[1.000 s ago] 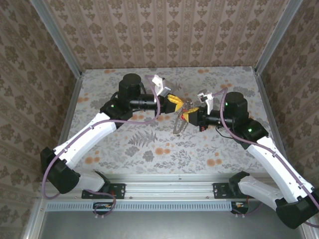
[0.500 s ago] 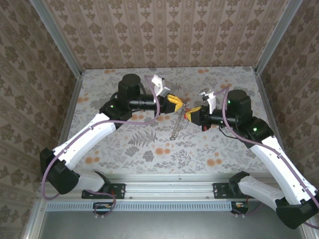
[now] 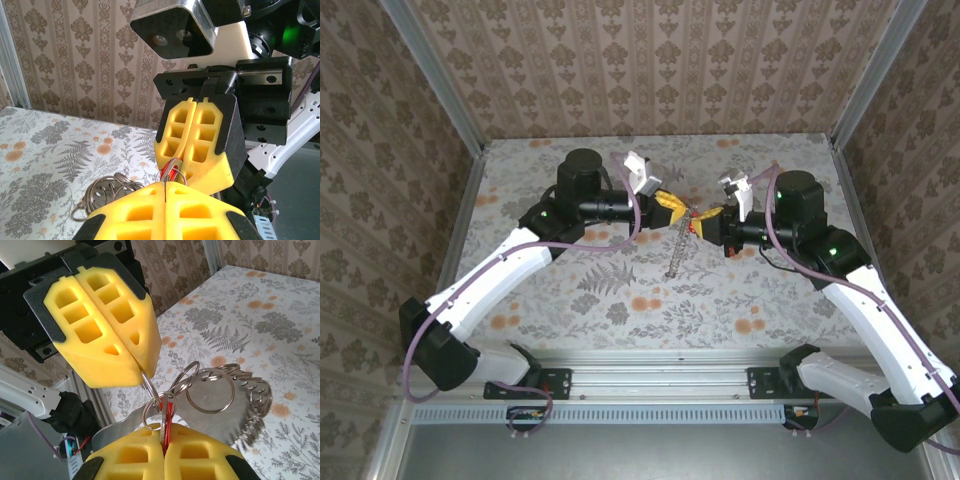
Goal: Put the keys on the keyring
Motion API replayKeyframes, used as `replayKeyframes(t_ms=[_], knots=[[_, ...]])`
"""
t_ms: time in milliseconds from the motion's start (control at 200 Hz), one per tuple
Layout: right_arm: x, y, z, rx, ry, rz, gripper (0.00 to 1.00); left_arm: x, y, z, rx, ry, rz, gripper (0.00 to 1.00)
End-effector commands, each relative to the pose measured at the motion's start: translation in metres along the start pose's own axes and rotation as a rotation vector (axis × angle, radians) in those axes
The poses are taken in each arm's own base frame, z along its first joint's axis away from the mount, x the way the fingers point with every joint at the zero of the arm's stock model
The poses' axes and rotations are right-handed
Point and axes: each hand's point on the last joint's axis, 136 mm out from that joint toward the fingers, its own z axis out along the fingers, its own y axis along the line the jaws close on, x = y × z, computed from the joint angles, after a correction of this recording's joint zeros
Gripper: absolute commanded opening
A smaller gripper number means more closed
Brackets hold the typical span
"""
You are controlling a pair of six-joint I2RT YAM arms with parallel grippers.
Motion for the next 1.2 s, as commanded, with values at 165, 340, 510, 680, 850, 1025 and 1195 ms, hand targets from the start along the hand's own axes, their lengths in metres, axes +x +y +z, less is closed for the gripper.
replayKeyframes(t_ms=[165, 340, 510, 680, 850, 1025, 1195], knots=[[-0.009, 0.008, -0.007, -0.007, 0.004, -0.032, 0.0, -0.006, -0.007, -0.006, -0.003, -0.016, 0.05, 0.0], [-0.015, 0.01, -0.008, -0.008, -0.002, -0.045, 0.0, -0.005, -0.008, -0.005, 0.0, -0.014, 0.046, 0.0], [-0.016, 0.011, -0.008, -0.01, -0.003, -0.048, 0.0, -0.006, -0.008, -0.005, 0.0, -0.016, 0.049, 0.0], [-0.006, 0.005, -0.004, 0.001, 0.016, -0.035, 0.0, -0.006, -0.008, -0.005, 0.0, -0.015, 0.045, 0.0], [0.006, 0.001, 0.0, 0.0, 0.028, -0.01, 0.0, -0.007, -0.007, -0.004, 0.0, -0.017, 0.048, 0.0], [0.008, 0.001, 0.004, -0.02, 0.019, 0.007, 0.0, -0.009, -0.007, -0.004, 0.001, -0.02, 0.048, 0.0], [0.007, 0.004, 0.008, -0.051, 0.004, 0.025, 0.0, -0.008, -0.007, -0.004, 0.001, -0.019, 0.047, 0.0]])
